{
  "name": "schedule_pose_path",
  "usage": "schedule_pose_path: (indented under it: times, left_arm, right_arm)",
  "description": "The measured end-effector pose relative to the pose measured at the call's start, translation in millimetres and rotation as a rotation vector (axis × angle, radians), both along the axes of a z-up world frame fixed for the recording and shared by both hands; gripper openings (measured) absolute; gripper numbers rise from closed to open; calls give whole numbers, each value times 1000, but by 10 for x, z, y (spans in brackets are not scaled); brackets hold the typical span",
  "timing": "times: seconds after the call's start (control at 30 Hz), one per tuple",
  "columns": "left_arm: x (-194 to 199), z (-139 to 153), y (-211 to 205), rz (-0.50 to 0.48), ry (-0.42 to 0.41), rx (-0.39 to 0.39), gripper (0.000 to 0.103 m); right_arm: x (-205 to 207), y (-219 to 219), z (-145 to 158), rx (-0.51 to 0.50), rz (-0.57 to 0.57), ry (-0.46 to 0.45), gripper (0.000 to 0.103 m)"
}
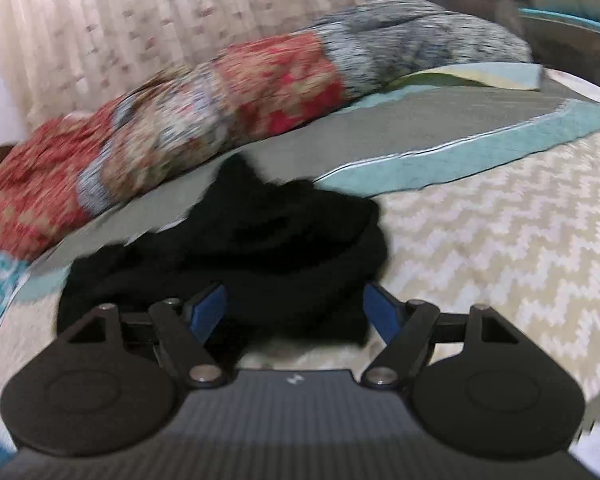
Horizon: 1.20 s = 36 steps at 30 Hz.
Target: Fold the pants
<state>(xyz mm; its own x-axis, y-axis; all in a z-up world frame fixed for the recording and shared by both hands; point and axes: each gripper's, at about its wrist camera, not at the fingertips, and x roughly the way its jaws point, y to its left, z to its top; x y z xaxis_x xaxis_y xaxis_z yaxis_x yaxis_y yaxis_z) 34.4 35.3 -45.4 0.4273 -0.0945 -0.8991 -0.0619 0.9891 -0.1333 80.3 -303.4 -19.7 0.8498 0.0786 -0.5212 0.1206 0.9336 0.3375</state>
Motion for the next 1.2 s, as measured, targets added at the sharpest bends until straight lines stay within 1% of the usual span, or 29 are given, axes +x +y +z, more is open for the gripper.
schedule_pose_path:
  times: [0.03,0.07,0.13,0.2,0.23,0.3,0.33,0.37,0.43,0.47,0.53,0.6,0.7,0.77,0.83,0.87,0.93,0.97,1.03,1.1,1.2]
  left_arm:
    - [56,61,0,-1,-24,-14,103]
    - [130,119,-22,-4,-48,-14,103]
    - [302,216,-113,-15,-81,-11,103]
    - [513,328,-208,-28,-103,-45,103]
    - [567,392,-277,-40,-120,-63,103]
    - [627,505,-347,-61,-150,-79,103]
    - [615,561,-375,-69,-176,-86,103]
    - [586,580,-371,-72,-199,-92,103]
    - [579,623,-324,-83,-230,-103,103]
    - [563,640,-283,-86,-243,-110,103]
    - [521,680,-161,-75,-256,-146,103]
    - [475,721,-17,-57,-266,-198,103]
    - [327,756,211,-27,-283,-269,103]
    - [225,761,389,-11,-286,-308,103]
    - [133,767,550,1,-283,-337,103]
    - [116,758,598,9,-277,-336,103]
    - [83,763,636,9,-267,-326,103]
    - [81,768,622,-2,-261,-327,103]
    - [103,792,554,-50,-256,-346,103]
    - [156,849,399,-115,-269,-356,103]
    - [287,879,85,-197,-277,-337,103]
  right_arm:
    - [51,-50,-32,-6,-15,3,86]
    - [119,-98,-85,-14,-25,17,89]
    - [271,-168,-204,-7,-32,68,89]
    - [472,-234,-348,55,-20,126,89]
    - [553,-229,-395,74,-7,146,84]
    - [669,-126,-348,49,29,152,24]
    - [694,-102,-267,70,37,146,9]
    - [619,-80,-125,99,26,85,8]
    - [455,-49,201,134,71,-44,8]
    - [327,-10,396,146,111,-108,8]
    - [109,53,668,174,208,-184,8]
    - [-134,156,843,201,328,-220,8]
    - [-553,388,889,183,510,-209,8]
    - [-782,544,792,175,595,-152,8]
    - [-1011,709,646,147,638,-92,8]
    - [-1121,790,566,136,648,-63,9]
    - [-1197,840,447,165,654,-5,9]
    - [-1231,868,390,184,654,21,9]
    - [-1238,955,366,172,658,46,9]
    - [-1246,1036,395,149,675,49,9]
    - [-1265,1112,482,94,719,34,9]
